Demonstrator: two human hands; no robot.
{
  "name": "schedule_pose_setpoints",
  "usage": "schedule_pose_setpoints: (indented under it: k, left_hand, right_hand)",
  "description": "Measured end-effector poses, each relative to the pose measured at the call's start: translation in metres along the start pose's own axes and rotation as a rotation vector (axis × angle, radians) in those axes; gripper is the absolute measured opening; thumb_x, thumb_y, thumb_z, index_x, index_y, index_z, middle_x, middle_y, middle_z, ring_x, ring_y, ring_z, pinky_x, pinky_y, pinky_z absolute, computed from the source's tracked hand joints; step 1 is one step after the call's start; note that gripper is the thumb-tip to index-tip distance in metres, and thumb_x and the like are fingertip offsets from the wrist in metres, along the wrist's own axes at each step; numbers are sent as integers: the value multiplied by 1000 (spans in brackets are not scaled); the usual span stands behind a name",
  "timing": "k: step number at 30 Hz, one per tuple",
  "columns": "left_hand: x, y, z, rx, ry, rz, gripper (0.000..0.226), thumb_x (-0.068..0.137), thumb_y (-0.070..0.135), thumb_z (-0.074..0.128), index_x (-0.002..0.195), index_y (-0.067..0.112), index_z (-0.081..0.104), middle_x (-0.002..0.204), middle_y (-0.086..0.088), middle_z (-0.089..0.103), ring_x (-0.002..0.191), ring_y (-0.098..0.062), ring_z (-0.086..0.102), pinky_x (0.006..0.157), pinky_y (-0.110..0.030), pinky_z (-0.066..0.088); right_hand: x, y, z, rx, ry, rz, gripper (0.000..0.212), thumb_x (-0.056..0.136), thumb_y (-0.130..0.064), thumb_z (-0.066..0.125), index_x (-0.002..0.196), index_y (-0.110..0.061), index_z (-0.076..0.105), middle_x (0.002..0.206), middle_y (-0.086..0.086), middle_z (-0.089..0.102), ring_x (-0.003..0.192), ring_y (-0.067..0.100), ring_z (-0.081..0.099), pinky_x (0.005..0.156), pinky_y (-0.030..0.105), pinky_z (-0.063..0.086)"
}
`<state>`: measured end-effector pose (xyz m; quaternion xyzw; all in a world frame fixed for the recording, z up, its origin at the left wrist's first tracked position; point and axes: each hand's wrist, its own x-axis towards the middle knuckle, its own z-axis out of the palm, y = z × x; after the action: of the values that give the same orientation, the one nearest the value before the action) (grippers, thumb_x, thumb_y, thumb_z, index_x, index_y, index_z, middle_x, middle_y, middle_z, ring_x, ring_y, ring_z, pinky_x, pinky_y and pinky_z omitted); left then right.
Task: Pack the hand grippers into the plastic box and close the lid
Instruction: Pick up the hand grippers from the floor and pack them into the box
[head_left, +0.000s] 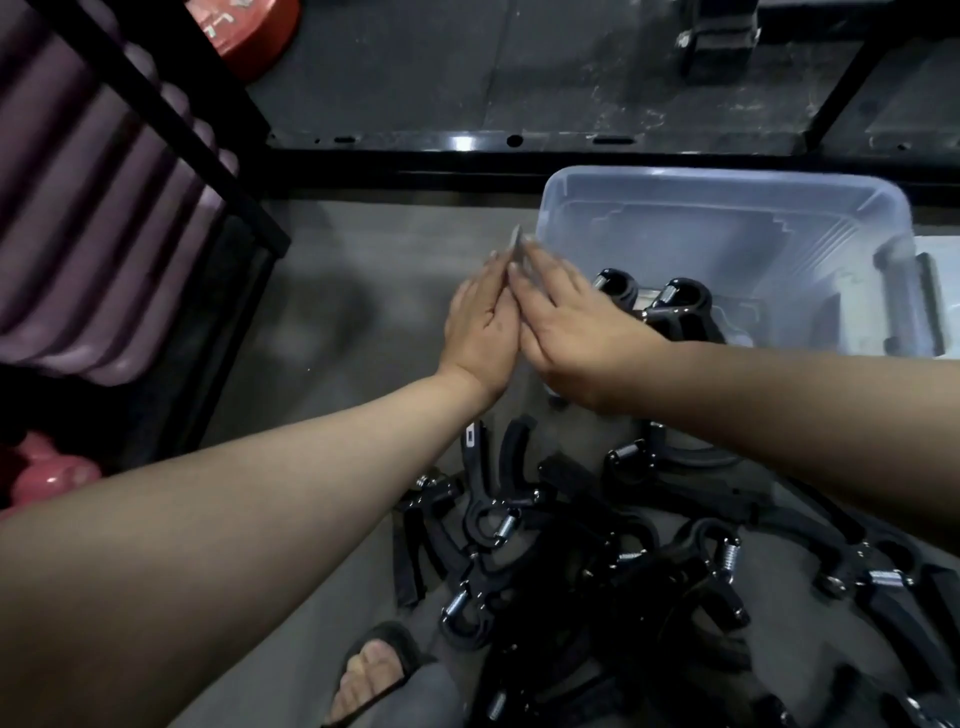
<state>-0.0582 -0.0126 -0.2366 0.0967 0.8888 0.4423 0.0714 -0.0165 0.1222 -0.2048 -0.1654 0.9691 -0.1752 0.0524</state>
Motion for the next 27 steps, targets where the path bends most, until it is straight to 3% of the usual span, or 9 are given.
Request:
schedule_pose_setpoints:
  k: [2,5,8,10,14,20,25,27]
  left_hand:
    - [-5,-18,-3,32,24,-99,57,95,45,30,140,16,50,141,-6,54,133,-23,47,113,-45,33]
    - [-24,-30,-12,153,-36,-206,55,89,30,43,142,15,47,145,-8,50,135,-23,44,114,-40,33]
    - [-43,-40,-14,231,-205,-373,54,83,7,51,137,9,51,139,-15,53,123,-26,55,100,-21,40]
    - [-53,-51,-15,340,-341,-440,49,84,10,53,132,11,56,134,-15,56,117,-28,59,97,-23,45]
    - [-66,-64,-22,597,-579,-337,48,85,24,60,133,22,53,132,-12,48,115,-31,56,98,-32,46]
    - [-67,-84,-39,658,-586,-292,67,80,26,72,140,17,44,133,-14,49,115,-32,57,97,-33,48]
    - [-75,-98,-53,834,-722,-278,51,80,34,73,124,14,55,127,-11,57,113,-31,58,94,-33,49]
    - [-77,-101,-54,802,-683,-267,59,79,36,72,130,16,49,130,-12,55,116,-32,56,96,-36,48]
  right_hand:
    - [2,-9,5,-85,-13,-40,72,93,-37,9,150,7,18,158,28,5,149,37,3,119,48,15]
    - [-3,-19,12,-174,-29,-62,66,91,-22,28,151,5,16,159,24,8,149,36,-2,121,48,8]
    - [-5,-20,7,-164,-22,-67,62,97,-23,34,152,1,17,160,18,11,149,32,-1,120,42,5]
    - [-3,-18,7,-117,-26,-52,62,100,-31,32,152,-1,18,161,15,11,150,29,-1,120,42,5]
    - [1,-15,3,-31,-49,-7,64,101,-36,30,153,-3,15,163,11,5,150,22,-4,122,40,5]
    - [1,-15,1,-33,-45,6,64,101,-37,28,154,-3,14,163,8,3,150,19,-6,122,39,5]
    - [2,-16,3,-47,-42,21,64,101,-38,27,154,-3,13,163,8,3,150,19,-7,122,41,7]
    - [2,-15,4,-40,-37,34,65,101,-39,25,154,-5,10,163,7,0,150,18,-9,122,44,10]
